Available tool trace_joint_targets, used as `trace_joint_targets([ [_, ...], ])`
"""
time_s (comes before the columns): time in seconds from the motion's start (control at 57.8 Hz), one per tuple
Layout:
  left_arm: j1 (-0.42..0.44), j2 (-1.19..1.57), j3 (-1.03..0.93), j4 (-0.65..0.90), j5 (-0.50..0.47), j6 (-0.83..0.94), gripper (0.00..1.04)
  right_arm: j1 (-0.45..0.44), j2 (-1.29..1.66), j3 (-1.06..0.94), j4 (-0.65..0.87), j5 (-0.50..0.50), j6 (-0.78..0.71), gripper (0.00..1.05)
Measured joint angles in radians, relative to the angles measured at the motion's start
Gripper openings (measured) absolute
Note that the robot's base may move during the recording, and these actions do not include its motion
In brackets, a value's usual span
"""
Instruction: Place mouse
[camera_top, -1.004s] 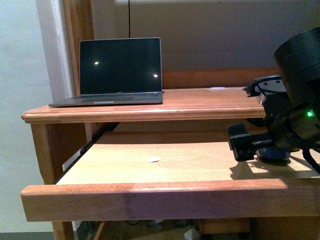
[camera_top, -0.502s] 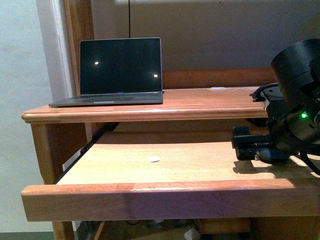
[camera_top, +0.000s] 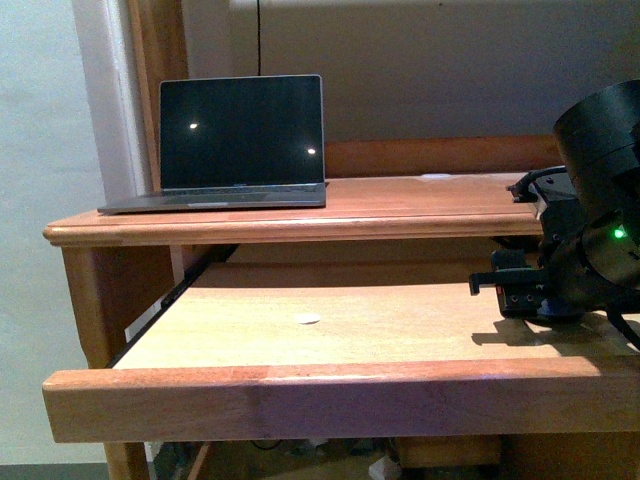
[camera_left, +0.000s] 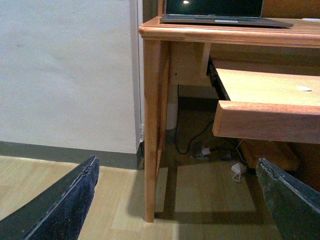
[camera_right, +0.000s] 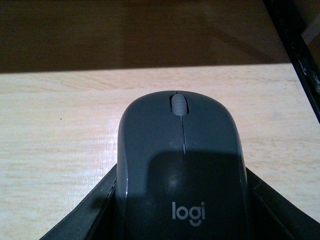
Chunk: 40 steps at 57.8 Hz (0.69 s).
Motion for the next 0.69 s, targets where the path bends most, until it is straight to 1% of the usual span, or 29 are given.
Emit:
trace_joint_targets([
  [0.173, 0.000, 0.000, 0.000, 0.000, 0.000, 0.000, 0.97, -0.004, -0.120, -0.050, -0.014, -0.044, -0.033, 0.55],
  [0.225, 0.000, 0.000, 0.000, 0.000, 0.000, 0.000, 0.97, -0.003, -0.182, -0.049, -0.039, -0.067, -0.047, 0.55],
  [0.312, 0.000, 0.000, 0.000, 0.000, 0.000, 0.000, 0.97, 0.002, -0.226, -0.016, -0.071, -0.072, -0.052, 0.55],
  [0.415, 0.000, 0.000, 0.000, 0.000, 0.000, 0.000, 0.97, 0.019, -0.214, 0.089, -0.117, -0.069, -0.053, 0.55],
  [0.519, 0.000, 0.000, 0.000, 0.000, 0.000, 0.000, 0.97, 0.045, -0.135, 0.233, -0.174, -0.031, -0.048, 0.55],
  [0.692, 0.000, 0.000, 0.000, 0.000, 0.000, 0.000, 0.97, 0.093, 0.110, 0.589, -0.343, 0.050, -0.034, 0.55],
])
